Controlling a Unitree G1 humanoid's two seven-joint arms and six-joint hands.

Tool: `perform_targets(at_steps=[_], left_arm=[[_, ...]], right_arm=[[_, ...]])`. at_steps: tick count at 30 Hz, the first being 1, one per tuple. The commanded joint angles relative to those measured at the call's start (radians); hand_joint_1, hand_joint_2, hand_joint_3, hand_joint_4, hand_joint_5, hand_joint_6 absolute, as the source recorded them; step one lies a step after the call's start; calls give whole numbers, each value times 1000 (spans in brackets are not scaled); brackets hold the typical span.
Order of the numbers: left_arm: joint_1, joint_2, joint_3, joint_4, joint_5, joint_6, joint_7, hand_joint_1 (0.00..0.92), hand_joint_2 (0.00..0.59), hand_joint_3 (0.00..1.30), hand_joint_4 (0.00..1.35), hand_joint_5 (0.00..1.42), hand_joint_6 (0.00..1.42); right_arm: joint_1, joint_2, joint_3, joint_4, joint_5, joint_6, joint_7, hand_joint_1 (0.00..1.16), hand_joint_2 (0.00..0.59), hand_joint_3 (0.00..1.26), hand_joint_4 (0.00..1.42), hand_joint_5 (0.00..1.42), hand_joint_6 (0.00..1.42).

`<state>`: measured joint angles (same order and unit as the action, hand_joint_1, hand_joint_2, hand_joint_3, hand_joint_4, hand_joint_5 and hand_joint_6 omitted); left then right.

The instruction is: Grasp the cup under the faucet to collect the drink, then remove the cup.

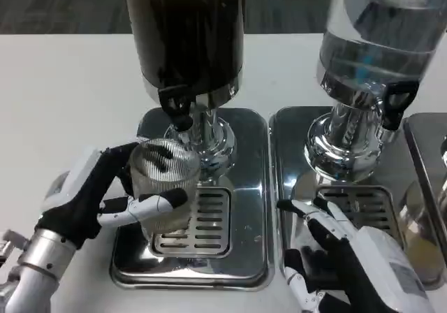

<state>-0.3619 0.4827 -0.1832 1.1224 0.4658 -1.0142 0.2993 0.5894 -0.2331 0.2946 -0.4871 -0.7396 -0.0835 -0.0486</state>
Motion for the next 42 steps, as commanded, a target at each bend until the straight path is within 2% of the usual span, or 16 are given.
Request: perform_targets(at_steps=[1,12,23,30,42], left_arm=[[-40,-18,-16,12,11,4,-2,341,167,553,549,836,893],[-75,-37,-54,37,31,14,-9,342,167,554,549,836,893],[-99,-44,-95,55,29,36,-54,329,153,530,518,779,809],[-94,-30,-98,53,22,48,-104,259,130,495,494,712,726],[-85,-18,-93,31,3,45,-141,186,95,428,438,629,721]], right_arm=[[6,5,-9,-25,2,5,-5,569,553,179,154,42,113],[-3,14,-10,-28,-2,16,4,567,553,179,154,49,113],[-8,17,-16,-31,7,23,17,559,559,178,163,50,113],[-13,19,-17,-30,14,24,26,554,559,178,164,50,123],[-15,17,-19,-34,19,27,35,548,559,178,164,58,128]])
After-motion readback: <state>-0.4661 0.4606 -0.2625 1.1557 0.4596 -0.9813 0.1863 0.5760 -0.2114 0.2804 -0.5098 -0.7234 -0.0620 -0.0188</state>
